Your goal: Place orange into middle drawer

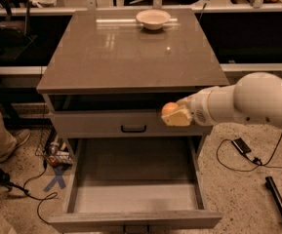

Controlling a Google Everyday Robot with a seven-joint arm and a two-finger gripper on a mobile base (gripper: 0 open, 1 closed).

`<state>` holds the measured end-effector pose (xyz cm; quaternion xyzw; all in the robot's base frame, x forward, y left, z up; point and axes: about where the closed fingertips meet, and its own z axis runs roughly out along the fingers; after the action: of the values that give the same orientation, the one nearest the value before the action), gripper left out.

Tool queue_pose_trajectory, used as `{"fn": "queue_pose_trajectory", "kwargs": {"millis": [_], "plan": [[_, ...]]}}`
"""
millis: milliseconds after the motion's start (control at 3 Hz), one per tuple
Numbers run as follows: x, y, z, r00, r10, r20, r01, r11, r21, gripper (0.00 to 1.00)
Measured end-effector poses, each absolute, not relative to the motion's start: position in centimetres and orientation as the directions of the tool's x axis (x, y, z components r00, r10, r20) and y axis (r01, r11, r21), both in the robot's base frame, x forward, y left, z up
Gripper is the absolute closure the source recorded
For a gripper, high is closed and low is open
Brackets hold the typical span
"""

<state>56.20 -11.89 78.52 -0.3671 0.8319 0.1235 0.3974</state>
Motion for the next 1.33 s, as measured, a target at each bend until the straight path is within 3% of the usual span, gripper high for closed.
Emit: {"fn": "queue_pose_trajectory", "kwargs": {"millis": [333,1000,1333], "plan": [[57.2,-7.9,72.6,-0.435,-0.567,-0.7,-0.764,0.643,-0.047,1.0],[55.9,-7.3,68.1,-0.449,-0.589,-0.672,-0.8,0.601,0.007,1.0],[53.3,-6.0,58.8,-0.48,-0.618,-0.622,-0.834,0.541,0.106,1.0]]}}
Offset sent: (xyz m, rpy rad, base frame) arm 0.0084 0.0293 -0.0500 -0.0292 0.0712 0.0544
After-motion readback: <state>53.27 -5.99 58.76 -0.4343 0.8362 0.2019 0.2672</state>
